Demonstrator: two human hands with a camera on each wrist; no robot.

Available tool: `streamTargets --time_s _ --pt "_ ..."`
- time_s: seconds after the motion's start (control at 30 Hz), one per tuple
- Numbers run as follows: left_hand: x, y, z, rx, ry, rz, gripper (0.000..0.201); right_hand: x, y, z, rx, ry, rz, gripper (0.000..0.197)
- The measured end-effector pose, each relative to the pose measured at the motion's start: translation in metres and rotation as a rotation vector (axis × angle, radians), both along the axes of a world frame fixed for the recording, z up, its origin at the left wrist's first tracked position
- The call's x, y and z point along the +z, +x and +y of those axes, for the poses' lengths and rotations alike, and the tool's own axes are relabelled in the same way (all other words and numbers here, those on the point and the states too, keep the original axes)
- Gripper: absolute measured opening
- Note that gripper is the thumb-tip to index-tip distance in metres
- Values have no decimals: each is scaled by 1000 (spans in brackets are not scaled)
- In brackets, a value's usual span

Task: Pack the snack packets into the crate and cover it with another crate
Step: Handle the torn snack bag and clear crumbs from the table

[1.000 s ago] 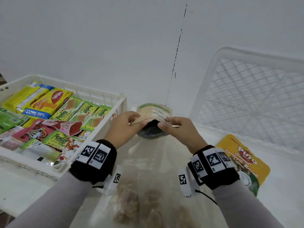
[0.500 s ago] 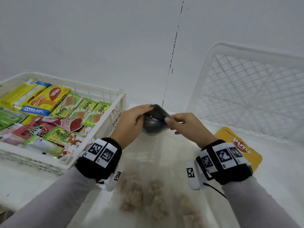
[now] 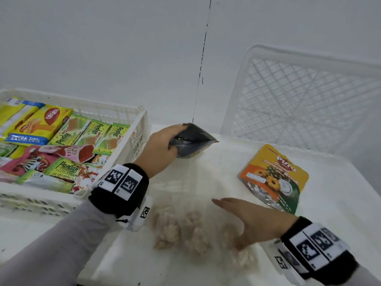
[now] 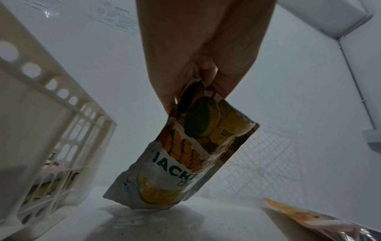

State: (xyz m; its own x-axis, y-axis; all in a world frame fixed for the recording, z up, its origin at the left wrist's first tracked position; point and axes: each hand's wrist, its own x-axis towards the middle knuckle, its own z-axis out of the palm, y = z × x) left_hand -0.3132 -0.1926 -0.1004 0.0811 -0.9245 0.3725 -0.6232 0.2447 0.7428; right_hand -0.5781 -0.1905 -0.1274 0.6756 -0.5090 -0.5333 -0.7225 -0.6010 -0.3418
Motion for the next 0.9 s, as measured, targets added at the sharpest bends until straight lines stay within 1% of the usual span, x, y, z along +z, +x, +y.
streamTargets --time_s 0.1,0.17,0.23,0.3,0.37,0.4,0.47,0.5,0.53,0.57,0.63,0.67,0.8,0.87,0.9 --pt "1 -1 1 -19 4 -2 67 -3 0 12 -6 15 123 121" --pt "1 -2 2 -23 6 -9 66 -6 1 19 -13 -25 153 118" --pt "2 -2 4 -33 8 -8 65 -10 3 26 -48 -116 138 106" --pt "3 -3 5 -40 14 -6 64 -12 5 30 -99 -176 154 90" --pt "4 -3 6 -33 11 -6 62 -11 6 31 -173 -173 196 77" --pt "5 -3 7 -29 7 -5 61 -9 5 29 -233 -137 209 72" --pt "7 -3 8 -29 7 3 59 -2 2 23 -364 -37 185 60" --pt "8 -3 8 -31 14 8 59 2 0 20 -406 -31 155 54" --pt "9 -3 9 -31 20 13 60 9 0 16 -431 -74 123 50" --pt "10 -3 9 -31 26 18 60 17 -1 12 -448 -157 85 50" --pt "14 -2 7 -37 45 34 61 33 2 4 -491 -318 -64 52" --pt "16 -2 7 -43 58 49 62 41 4 1 -519 -366 -184 50" --pt "27 -1 2 -66 99 111 61 71 31 -4 -631 -464 -782 44" --pt "33 -1 -2 -91 110 128 61 80 52 -5 -625 -512 -1045 45" --pt "35 -1 -4 -104 116 135 61 83 63 -7 -605 -553 -1144 46"
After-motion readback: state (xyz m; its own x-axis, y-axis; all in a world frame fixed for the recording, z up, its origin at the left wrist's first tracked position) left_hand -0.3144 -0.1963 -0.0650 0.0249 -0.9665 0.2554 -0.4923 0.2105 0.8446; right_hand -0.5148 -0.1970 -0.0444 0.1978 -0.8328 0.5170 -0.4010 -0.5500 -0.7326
